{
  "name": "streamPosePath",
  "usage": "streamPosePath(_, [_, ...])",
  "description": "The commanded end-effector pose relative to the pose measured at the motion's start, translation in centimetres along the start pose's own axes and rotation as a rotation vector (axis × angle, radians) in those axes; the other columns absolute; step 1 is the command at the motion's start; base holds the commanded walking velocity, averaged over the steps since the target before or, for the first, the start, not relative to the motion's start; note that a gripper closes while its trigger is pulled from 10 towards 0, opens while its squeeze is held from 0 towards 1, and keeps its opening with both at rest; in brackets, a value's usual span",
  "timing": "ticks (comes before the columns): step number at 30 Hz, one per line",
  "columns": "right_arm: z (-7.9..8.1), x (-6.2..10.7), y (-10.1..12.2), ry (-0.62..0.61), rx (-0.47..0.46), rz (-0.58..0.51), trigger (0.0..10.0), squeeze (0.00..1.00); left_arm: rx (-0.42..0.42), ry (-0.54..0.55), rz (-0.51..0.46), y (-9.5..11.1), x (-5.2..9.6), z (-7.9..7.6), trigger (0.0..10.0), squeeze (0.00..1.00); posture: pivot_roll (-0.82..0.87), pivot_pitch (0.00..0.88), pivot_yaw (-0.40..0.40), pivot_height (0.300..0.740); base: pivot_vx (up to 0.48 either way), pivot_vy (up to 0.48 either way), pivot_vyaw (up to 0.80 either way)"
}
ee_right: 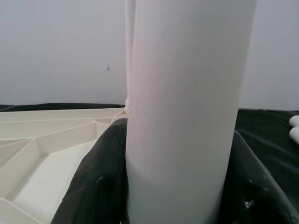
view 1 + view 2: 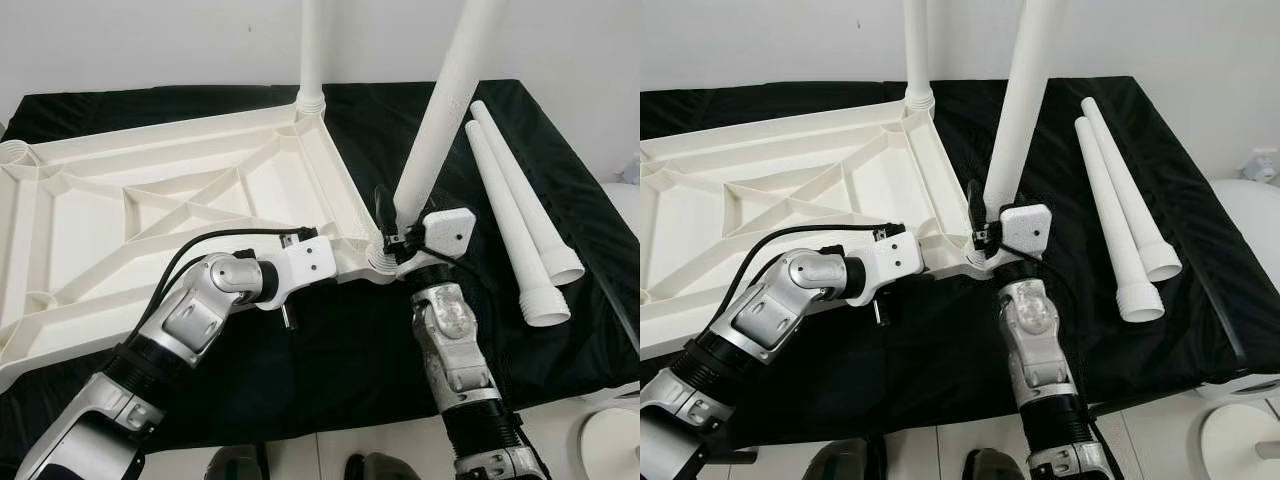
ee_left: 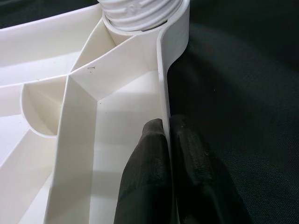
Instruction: Building children table
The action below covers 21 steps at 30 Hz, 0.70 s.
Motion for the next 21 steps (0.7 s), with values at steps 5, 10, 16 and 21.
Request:
streamPosePath(5, [-2.4,1.3,-5.3,-0.077,-0.134,0.326,10.0,0.0,-0.02,0.042,0.014,0.1,0.3,0.6,10.0,0.0,0.0,0.114,0.021,0.74,0.0,0.0,0.0])
streamPosePath(10, [-2.3,0.1,-4.0,0.008,-0.119,0.282,10.0,0.0,-0.021,0.042,0.015,0.0,0.3,0.7,10.0,0.0,0.0,0.113,0.021,0.74,0.0,0.0,0.0])
streamPosePath(16, [-1.3,-0.3,-2.9,0.13,-0.114,0.251,10.0,0.0,-0.021,0.045,0.017,0.0,0.4,0.8,10.0,0.0,0.01,0.114,0.019,0.74,0.0,0.0,0.0])
streamPosePath(21, [-0.9,0.0,-2.6,0.178,-0.081,0.242,10.0,0.0,-0.019,0.046,0.019,0.0,0.4,0.8,10.0,0.0,0.01,0.117,0.018,0.74,0.0,0.0,0.0])
Point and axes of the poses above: a point about 5 cm out from each wrist's last joint towards the gripper, its own x axis pointing back from the gripper into the wrist, its own y axis along the axis of the wrist's last joint, z = x × y, the point moved 3 cm from there along -x, pointing out of the wrist towards the gripper, and after that the axes turned 10 degrees about -x, right-handed, at the moved point
